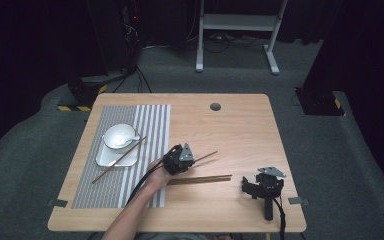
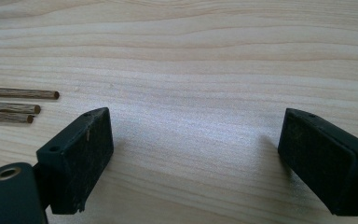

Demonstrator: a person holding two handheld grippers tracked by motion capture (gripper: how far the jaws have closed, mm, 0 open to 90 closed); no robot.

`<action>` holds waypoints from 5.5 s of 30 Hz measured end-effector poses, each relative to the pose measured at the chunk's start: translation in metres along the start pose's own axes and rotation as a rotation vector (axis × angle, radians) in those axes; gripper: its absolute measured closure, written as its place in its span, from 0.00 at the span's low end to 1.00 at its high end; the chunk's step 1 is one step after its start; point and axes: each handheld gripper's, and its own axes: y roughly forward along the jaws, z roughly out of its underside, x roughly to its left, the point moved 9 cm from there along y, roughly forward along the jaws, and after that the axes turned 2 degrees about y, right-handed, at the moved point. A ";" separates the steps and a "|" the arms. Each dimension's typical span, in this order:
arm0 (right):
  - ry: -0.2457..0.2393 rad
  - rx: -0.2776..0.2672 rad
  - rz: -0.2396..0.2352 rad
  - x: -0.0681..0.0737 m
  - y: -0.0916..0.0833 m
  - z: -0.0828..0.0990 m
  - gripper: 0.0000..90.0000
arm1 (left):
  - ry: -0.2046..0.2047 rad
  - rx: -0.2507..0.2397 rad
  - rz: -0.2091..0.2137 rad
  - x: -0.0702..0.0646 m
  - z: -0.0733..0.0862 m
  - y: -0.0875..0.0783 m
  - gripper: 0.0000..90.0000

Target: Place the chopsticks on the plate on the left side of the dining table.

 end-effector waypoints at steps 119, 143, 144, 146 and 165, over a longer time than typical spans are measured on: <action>-0.001 0.000 0.001 0.000 0.000 0.000 0.11 | -0.461 -0.208 -0.324 0.012 0.135 -0.101 0.51; -0.007 0.000 -0.007 0.000 0.000 0.000 0.11 | -0.505 -0.044 -0.388 0.017 0.139 -0.086 0.37; -0.007 0.000 -0.007 0.000 0.000 0.000 0.11 | -0.510 -0.045 -0.389 0.017 0.139 -0.086 0.38; -0.007 0.000 -0.007 0.000 0.000 0.000 0.11 | -0.512 -0.042 -0.392 0.017 0.138 -0.085 0.38; 0.042 -0.001 0.042 -0.008 0.012 -0.012 0.10 | -0.550 -0.034 -0.444 0.020 0.129 -0.086 0.37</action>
